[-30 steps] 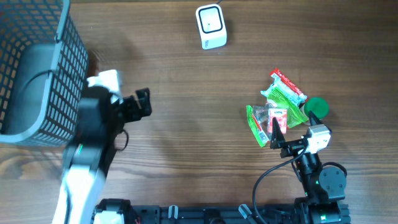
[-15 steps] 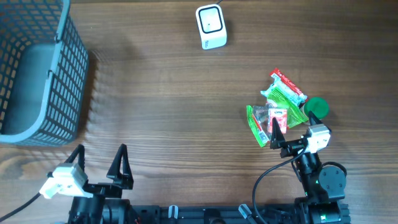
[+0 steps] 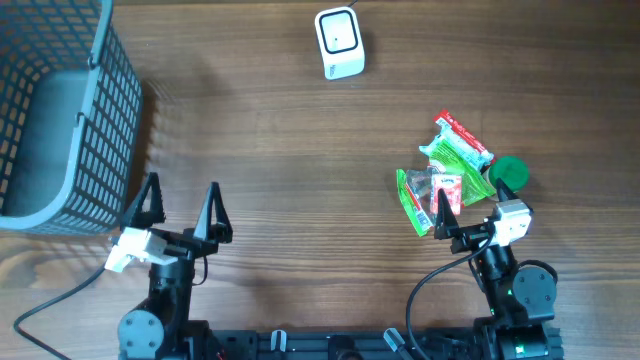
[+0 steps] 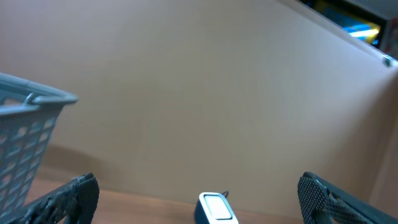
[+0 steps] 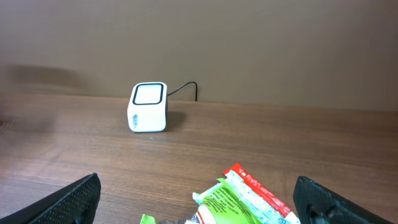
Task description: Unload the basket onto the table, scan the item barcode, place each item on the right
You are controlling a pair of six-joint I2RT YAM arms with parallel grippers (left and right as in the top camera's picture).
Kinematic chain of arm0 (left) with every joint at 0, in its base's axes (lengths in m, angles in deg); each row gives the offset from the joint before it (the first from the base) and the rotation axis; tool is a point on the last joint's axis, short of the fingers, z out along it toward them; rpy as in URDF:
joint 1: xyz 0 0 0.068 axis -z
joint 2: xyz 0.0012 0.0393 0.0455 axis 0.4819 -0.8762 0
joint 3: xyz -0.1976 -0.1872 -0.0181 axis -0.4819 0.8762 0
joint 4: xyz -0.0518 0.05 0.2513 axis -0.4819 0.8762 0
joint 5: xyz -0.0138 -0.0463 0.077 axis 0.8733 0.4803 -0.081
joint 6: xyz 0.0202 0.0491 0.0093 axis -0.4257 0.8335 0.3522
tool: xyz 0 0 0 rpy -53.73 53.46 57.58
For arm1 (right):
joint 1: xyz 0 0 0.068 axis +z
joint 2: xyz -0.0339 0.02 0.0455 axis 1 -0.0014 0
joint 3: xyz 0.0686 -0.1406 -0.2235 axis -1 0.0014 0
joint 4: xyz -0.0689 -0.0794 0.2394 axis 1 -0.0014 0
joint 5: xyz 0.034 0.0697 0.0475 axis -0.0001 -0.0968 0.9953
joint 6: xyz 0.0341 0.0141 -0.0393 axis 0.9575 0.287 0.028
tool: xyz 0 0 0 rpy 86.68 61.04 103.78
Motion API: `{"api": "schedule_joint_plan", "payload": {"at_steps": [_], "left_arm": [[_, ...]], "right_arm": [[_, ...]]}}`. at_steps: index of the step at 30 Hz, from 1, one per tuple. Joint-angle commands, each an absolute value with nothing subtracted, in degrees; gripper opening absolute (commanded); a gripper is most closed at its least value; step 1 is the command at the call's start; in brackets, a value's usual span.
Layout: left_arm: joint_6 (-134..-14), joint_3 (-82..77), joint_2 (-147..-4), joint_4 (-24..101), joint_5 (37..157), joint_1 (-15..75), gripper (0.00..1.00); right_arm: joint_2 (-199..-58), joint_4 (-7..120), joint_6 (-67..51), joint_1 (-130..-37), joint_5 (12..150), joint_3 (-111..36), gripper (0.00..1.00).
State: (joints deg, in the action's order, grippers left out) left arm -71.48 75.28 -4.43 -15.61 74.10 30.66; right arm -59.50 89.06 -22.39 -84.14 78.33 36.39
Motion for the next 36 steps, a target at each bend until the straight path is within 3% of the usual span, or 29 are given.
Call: {"api": "schedule_joint_plan", "payload": {"at_steps": [1,6,10,36], "left_arm": [[-72.64,76.83,-4.15,-11.15,71.30,30.33,1.00],[-68.35,76.83,-4.15,8.76,71.41,30.33,1.00],[-56.05,76.83,-4.15,8.61,72.86,30.35,1.00],[-56.09,76.83,-4.17,8.45,72.83,30.39,1.00]], "right_arm": [[-59.19,89.36,-21.95,-84.42,79.20,36.44,0.99],[-59.19,89.36,-21.98,-84.42,79.20,36.44,1.00],[-59.19,89.36,-21.95,-84.42,79.20,36.44,1.00],[-59.19,89.36,-21.98,-84.42,79.20,36.44,1.00]]}}
